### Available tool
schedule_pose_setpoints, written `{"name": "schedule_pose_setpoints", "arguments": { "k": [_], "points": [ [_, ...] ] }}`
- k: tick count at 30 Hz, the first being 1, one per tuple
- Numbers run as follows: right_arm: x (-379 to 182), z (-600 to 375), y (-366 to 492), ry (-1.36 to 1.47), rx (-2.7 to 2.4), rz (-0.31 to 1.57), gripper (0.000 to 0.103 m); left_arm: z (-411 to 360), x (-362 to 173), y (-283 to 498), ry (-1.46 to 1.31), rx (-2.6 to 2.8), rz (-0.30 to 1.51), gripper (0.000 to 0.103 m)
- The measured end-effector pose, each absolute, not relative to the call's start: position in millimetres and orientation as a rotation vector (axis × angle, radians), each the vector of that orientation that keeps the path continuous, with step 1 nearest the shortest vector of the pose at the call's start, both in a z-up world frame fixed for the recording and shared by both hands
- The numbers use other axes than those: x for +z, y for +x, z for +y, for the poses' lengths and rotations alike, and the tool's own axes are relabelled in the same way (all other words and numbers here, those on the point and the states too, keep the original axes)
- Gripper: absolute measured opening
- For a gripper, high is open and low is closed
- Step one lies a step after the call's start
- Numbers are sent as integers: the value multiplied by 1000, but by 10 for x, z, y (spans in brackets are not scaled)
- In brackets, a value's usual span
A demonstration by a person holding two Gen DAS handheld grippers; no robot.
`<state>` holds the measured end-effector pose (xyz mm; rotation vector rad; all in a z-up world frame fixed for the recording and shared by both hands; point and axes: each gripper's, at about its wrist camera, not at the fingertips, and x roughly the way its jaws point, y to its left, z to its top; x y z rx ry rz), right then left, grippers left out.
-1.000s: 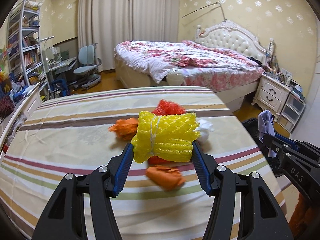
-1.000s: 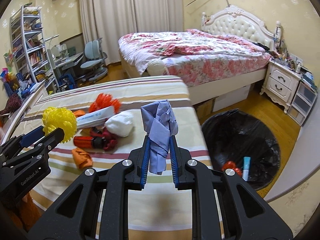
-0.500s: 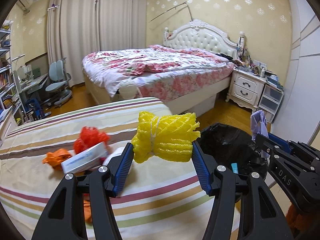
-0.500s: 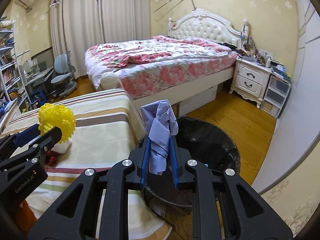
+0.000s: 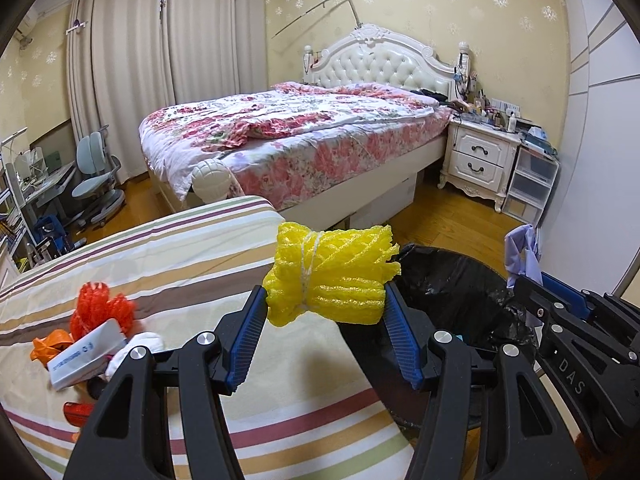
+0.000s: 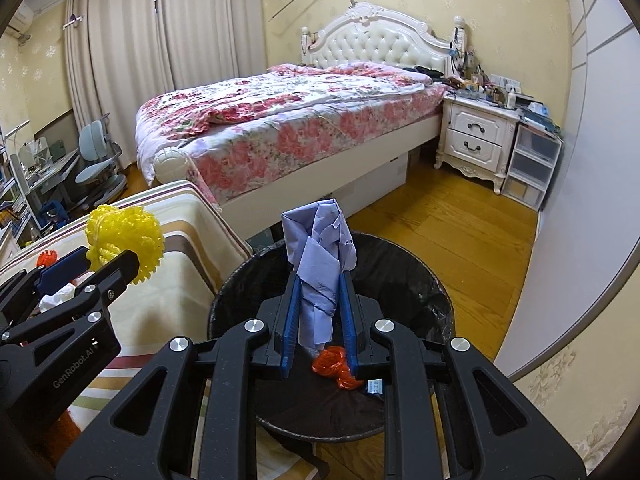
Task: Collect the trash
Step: 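Carry the yellow mesh and purple cloth over the black bin with both tools, then open both tools to drop the yellow mesh and purple cloth into the bin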
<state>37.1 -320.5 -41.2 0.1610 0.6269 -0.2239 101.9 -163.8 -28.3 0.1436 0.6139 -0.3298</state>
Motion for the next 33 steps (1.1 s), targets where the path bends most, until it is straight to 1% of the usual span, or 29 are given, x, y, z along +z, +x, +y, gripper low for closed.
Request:
{"name": "schedule_pose_setpoints", "arguments": {
  "k": [21, 23, 26, 27, 28, 29, 30, 33],
  "points": [
    [-602, -3514, 566, 220, -274, 670, 19, -2100, -444, 1236, 219, -362, 627, 58],
    [-616, -3517, 576, 218, -275, 674, 19, -2112, -452, 1241, 219, -363, 630, 60],
    [-628, -3540, 590, 221, -278, 676, 20, -2121, -464, 1249, 224, -355, 632, 67],
    [-632, -3549, 592, 222, -281, 675, 20, -2121, -463, 1250, 223, -352, 634, 73],
    [-636, -3553, 591, 223, -282, 675, 21, -2115, -459, 1252, 219, -349, 635, 74],
    [-636, -3559, 588, 223, -288, 675, 23, -2107, -454, 1253, 214, -346, 635, 75],
    [-634, -3563, 589, 223, -292, 673, 29, -2098, -452, 1251, 211, -342, 636, 76],
    [-629, -3577, 571, 224, -305, 667, 31, -2073, -442, 1239, 209, -332, 636, 78]
  ]
}}
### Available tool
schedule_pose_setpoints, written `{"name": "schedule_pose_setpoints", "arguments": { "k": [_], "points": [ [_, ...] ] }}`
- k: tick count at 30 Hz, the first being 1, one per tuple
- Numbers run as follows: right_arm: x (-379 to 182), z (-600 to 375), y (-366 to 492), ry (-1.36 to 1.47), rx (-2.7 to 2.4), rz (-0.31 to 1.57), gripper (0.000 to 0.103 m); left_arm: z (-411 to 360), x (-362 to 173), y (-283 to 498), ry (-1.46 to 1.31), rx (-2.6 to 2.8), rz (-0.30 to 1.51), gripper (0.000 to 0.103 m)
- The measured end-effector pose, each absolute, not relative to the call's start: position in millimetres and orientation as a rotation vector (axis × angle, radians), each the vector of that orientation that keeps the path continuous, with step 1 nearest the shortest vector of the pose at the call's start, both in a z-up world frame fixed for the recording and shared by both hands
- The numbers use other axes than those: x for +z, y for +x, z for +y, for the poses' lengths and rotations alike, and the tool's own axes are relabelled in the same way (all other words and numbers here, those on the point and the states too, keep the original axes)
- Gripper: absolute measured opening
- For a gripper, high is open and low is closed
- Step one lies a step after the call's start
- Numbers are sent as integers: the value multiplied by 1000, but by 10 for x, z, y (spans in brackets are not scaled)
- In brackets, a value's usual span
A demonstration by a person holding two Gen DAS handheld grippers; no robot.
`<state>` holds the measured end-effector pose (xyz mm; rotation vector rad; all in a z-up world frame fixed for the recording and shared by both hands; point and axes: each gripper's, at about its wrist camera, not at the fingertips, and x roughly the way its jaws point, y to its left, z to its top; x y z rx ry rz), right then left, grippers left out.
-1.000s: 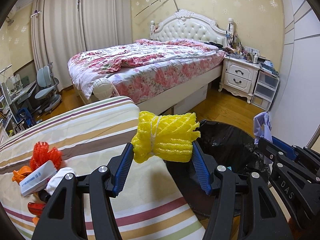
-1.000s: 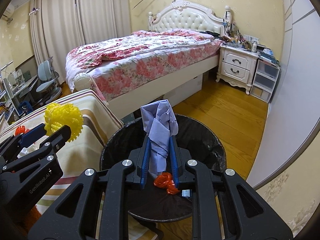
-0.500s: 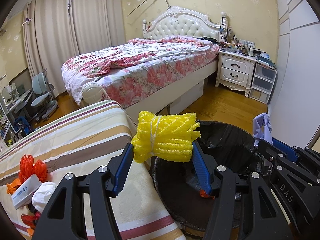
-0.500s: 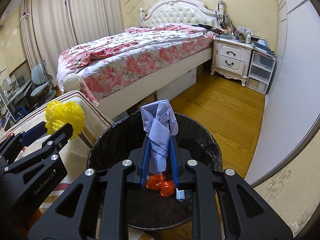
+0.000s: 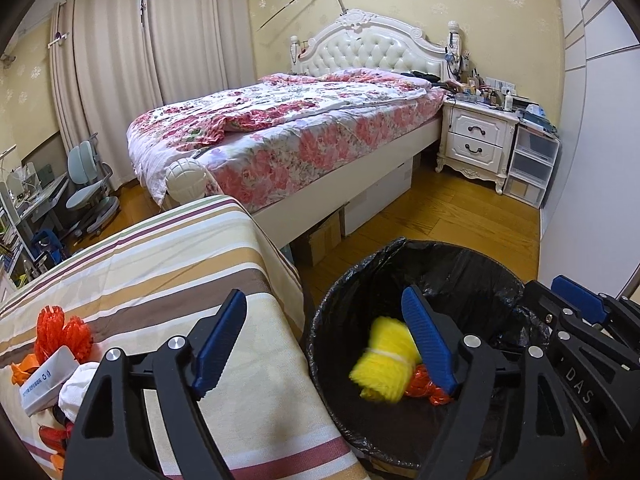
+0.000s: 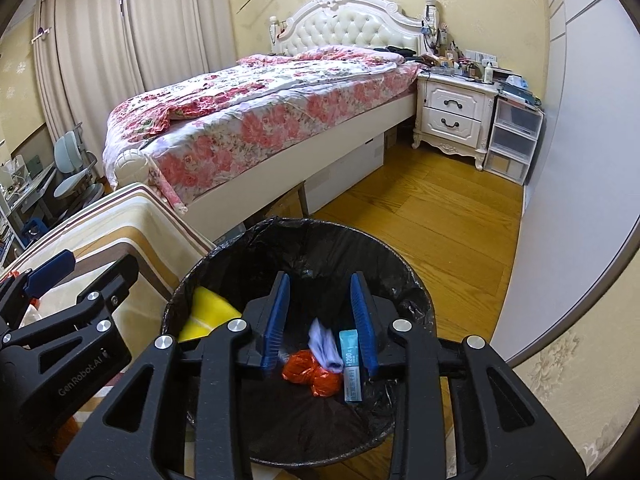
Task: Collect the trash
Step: 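Open both tools to drop the yellow mesh and purple cloth into the bin, then move both tools back over the trash pile on the bed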
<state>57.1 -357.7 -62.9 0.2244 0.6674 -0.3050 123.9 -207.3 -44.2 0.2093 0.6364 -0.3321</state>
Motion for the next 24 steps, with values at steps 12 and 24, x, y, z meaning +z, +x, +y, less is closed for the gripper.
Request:
{"name": "schedule_pose_setpoints", "arguments": {
  "k": [12, 24],
  "points": [
    [-525, -3464, 407, 211, -304, 657, 43, -1843, -366, 1081, 182, -288, 653, 79],
    [-416, -3126, 149, 183, -244, 653, 50, -1410, -269, 779, 160, -220, 659, 79]
  ]
}}
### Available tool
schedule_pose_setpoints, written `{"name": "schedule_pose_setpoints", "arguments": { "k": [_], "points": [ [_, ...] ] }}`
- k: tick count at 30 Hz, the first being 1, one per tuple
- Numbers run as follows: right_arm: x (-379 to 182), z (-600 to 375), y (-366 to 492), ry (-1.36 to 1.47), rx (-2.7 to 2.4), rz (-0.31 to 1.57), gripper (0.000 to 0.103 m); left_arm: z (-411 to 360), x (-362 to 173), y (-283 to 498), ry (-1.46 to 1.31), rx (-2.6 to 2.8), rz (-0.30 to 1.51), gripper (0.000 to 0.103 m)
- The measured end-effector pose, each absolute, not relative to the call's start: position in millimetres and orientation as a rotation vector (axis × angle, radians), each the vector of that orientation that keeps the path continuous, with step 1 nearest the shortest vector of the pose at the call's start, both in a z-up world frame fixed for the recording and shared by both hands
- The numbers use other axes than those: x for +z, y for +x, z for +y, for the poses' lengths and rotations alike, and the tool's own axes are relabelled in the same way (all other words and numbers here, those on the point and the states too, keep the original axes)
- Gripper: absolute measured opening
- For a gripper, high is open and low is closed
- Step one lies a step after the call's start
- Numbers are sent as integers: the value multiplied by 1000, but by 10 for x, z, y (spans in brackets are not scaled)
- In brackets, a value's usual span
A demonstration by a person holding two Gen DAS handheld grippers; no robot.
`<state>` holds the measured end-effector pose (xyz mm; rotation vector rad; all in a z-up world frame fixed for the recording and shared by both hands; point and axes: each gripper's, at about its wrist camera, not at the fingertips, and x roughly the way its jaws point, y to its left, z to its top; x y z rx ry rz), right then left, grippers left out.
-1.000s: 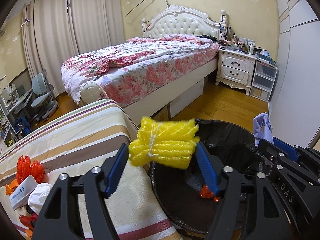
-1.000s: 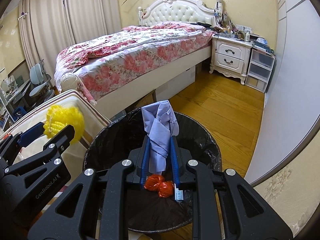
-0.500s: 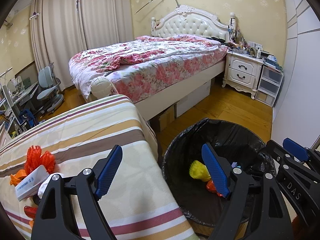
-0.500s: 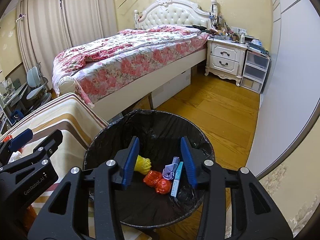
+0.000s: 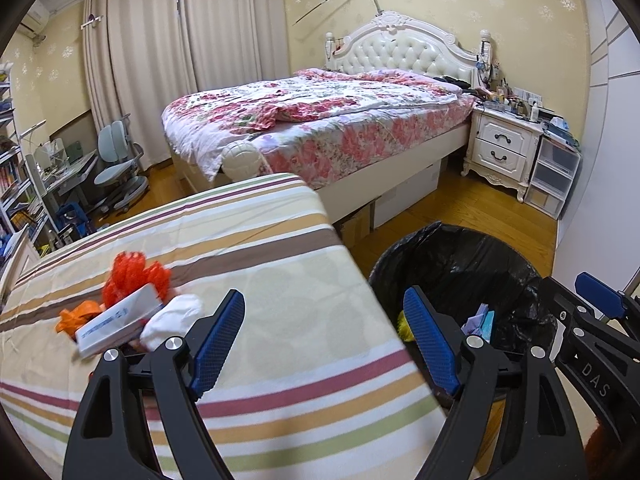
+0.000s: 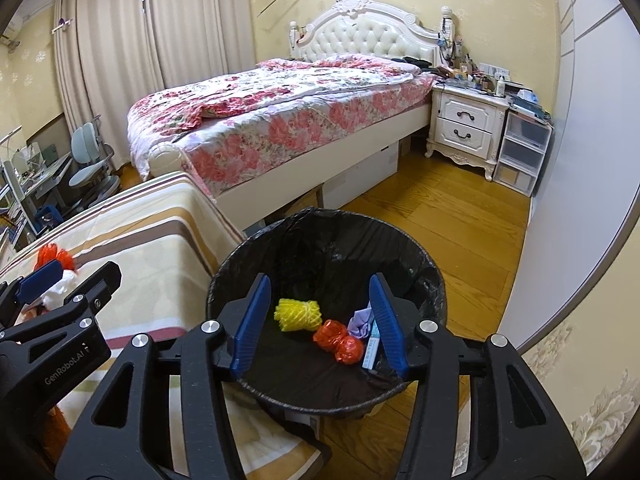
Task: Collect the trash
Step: 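Move both tools back over the trash pile on the bed, then lower the left tool toward the orange folded bag while the right tool approaches the white tissue ball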
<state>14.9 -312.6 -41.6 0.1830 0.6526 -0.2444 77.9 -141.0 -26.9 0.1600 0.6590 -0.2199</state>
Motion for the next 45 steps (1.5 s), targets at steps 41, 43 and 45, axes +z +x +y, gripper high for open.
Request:
{"name": "schedule_pose_setpoints", "arguments": {
  "k": [41, 43, 45],
  "points": [
    [-581, -1773, -81, 78, 38, 730, 52, 280, -682, 410, 16, -23, 870, 48],
    [-587, -1751, -77, 75, 44, 732, 52, 292, -679, 394, 13, -42, 868, 41],
    [-591, -1720, -70, 70, 49, 734, 52, 303, -670, 375, 16, -46, 865, 39]
  ]
}}
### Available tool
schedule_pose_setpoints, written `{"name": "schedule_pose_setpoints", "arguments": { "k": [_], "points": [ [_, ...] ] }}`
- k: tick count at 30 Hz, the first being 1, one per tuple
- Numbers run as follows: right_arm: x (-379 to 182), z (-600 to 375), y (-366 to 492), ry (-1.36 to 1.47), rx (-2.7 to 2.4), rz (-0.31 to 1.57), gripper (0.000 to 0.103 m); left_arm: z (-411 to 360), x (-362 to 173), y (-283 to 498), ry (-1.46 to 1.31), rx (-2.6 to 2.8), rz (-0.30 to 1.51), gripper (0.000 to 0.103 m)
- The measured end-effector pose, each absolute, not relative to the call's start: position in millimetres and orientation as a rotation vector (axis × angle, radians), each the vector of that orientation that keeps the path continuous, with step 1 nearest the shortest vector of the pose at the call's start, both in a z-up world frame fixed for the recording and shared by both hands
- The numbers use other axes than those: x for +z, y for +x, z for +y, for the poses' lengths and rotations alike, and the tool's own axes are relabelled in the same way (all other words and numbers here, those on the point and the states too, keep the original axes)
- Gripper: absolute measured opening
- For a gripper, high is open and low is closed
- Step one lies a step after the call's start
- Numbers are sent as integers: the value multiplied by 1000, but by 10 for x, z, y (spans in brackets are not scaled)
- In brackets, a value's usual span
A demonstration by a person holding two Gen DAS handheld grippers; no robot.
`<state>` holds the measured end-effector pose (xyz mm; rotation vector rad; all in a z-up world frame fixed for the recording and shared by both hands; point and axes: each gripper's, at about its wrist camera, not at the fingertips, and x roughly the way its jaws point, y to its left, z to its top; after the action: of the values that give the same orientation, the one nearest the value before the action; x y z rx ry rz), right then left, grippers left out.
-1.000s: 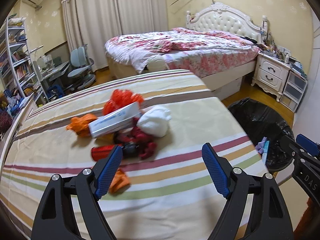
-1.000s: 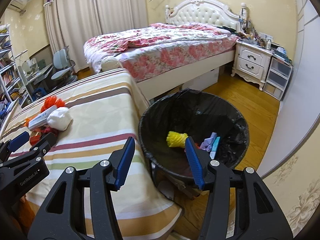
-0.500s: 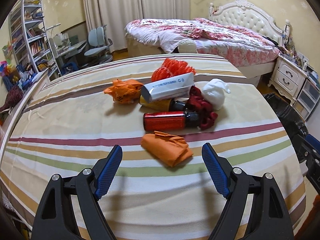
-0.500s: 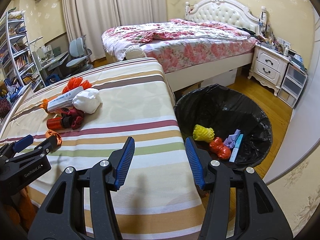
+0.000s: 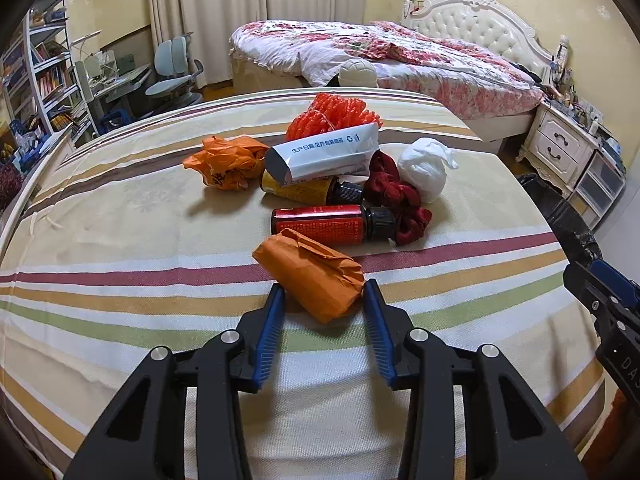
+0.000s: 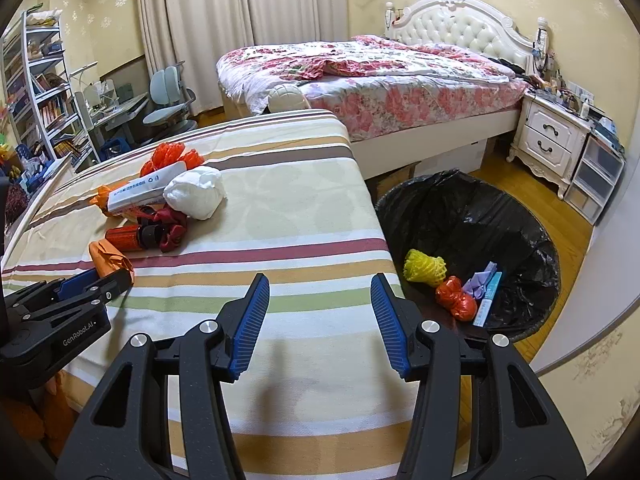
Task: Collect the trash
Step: 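Lower the left tool toward the orange folded bag while the right tool approaches the white tissue ball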
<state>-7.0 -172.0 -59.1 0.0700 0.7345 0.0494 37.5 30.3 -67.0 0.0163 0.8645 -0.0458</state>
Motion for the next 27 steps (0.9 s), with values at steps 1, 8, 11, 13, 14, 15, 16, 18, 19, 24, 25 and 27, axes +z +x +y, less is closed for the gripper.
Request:
{"name": "schedule_pose_setpoints", "arguments": {
  "k": [1, 8, 11, 13, 14, 15, 16, 18, 19, 24, 25, 27],
  "points": [
    [-590, -1706, -68, 68, 53, 735, 52, 318, -666, 365, 14, -46, 863, 36],
    [-561, -1564, -6, 59, 92, 736, 52, 492, -591, 328, -7, -23, 839, 34],
    [-535, -1453, 51, 43, 113, 731, 52, 610, -541, 344, -18, 0, 826, 34],
    [-518, -1373, 100, 35, 128, 729, 52, 699, -512, 350, -23, 19, 816, 34],
    [-513, -1338, 129, 31, 135, 728, 52, 744, -493, 354, -25, 30, 810, 34],
    [-506, -1289, 167, 28, 145, 728, 52, 784, -479, 360, -28, 40, 804, 34],
    [-497, -1254, 197, 26, 151, 727, 52, 834, -463, 370, -32, 50, 798, 34],
    [-476, -1181, 263, 26, 165, 726, 52, 927, -432, 392, -42, 69, 788, 34],
    [-465, -1149, 296, 26, 171, 725, 52, 979, -413, 411, -45, 79, 782, 34],
    [-379, -1012, 472, 42, 196, 717, 52, 1163, -357, 466, -46, 128, 756, 34],
    [-366, -992, 499, 46, 199, 715, 52, 1202, -351, 478, -46, 138, 751, 34],
    [-338, -925, 577, 55, 203, 711, 52, 1280, -342, 512, -48, 152, 747, 34]
  ]
}}
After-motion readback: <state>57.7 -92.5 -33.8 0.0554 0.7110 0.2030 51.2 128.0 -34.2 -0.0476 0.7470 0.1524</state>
